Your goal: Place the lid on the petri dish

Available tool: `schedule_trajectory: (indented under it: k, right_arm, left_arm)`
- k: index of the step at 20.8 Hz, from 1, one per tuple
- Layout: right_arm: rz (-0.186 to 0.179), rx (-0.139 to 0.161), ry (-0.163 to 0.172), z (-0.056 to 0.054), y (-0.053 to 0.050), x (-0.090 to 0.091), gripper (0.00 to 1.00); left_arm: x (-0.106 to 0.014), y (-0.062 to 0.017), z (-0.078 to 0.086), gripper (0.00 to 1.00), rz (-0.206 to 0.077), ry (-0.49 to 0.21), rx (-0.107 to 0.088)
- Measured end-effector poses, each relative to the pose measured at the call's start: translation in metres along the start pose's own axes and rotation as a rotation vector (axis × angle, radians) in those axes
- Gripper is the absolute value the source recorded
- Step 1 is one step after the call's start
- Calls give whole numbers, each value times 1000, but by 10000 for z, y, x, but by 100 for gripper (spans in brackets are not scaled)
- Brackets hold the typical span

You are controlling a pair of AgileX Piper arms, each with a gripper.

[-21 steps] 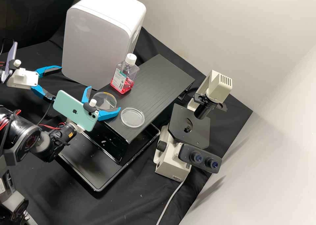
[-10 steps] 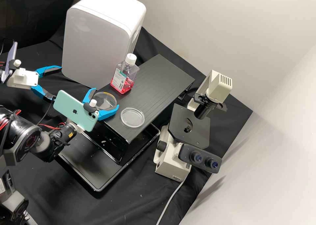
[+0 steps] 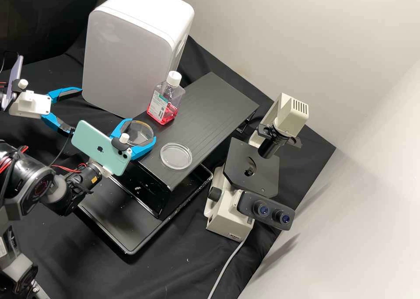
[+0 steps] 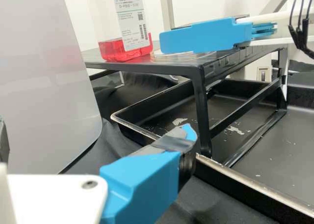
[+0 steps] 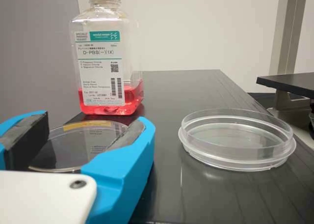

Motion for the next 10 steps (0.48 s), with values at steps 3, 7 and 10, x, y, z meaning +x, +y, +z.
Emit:
schedule_trajectory:
  k: [3, 7, 10]
  right_arm:
    - [1, 1, 1, -2, 2, -1, 0]
    - [7, 10, -4, 2, 7, -1, 100]
    - [17, 10, -13, 0, 23, -6, 100]
  left_arm:
    - [0, 0, 0, 100, 0, 0, 0]
    - [0, 0, 0, 100, 0, 0, 0]
    - [4, 4, -1, 100, 2, 0, 0]
